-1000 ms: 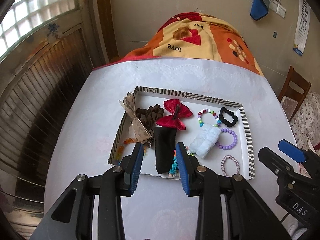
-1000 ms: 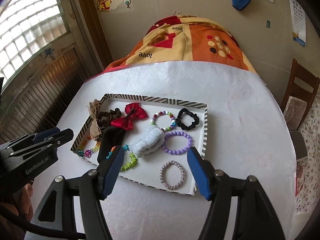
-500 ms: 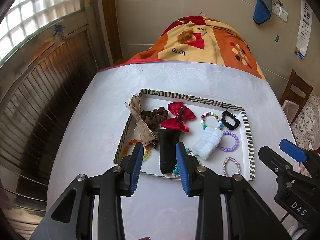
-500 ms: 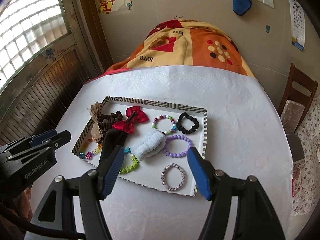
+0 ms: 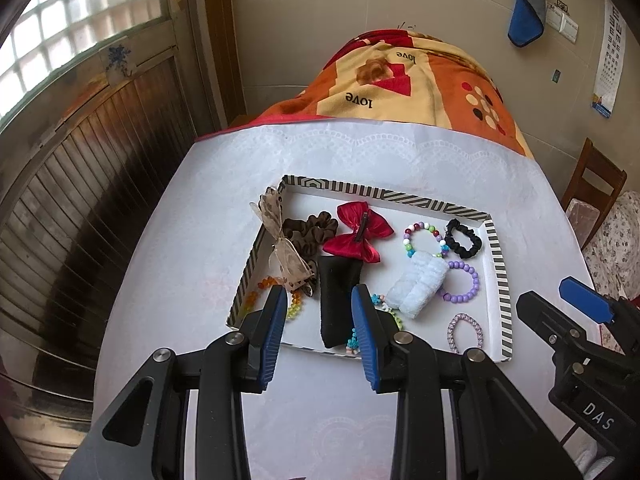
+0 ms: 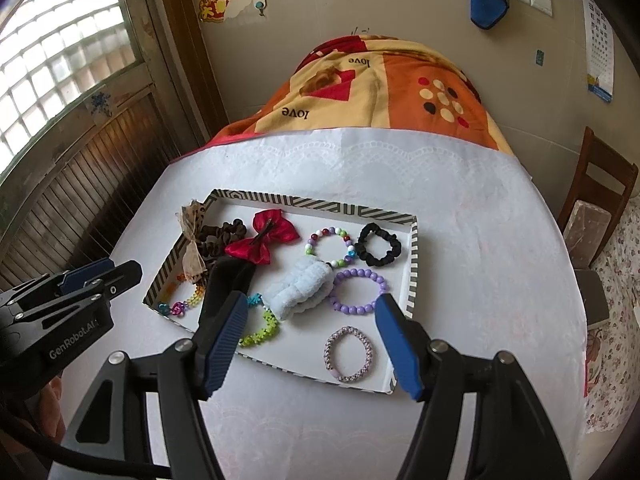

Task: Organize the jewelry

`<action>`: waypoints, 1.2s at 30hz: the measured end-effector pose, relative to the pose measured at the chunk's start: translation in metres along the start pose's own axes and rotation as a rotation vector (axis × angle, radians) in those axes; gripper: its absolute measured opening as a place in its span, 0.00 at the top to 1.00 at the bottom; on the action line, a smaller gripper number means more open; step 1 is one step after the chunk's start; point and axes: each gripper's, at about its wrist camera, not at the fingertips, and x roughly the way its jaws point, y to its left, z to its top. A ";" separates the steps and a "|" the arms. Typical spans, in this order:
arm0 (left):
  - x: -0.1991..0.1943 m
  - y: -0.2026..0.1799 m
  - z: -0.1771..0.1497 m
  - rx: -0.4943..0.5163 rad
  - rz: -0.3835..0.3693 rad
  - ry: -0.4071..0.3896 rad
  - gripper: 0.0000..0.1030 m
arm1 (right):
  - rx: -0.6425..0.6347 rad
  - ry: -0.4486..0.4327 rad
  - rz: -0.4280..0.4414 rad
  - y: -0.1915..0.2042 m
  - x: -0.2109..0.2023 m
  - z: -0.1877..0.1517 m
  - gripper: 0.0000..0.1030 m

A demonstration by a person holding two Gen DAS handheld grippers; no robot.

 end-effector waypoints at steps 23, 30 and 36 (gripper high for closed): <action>0.002 0.000 0.000 0.002 -0.004 -0.003 0.76 | 0.001 0.015 0.006 0.000 0.005 -0.002 0.32; 0.000 -0.002 -0.001 0.000 -0.011 -0.002 0.76 | 0.002 0.016 0.007 0.000 0.005 -0.002 0.32; 0.001 -0.003 -0.001 -0.003 -0.010 0.002 0.76 | 0.000 0.022 0.009 0.001 0.006 -0.003 0.32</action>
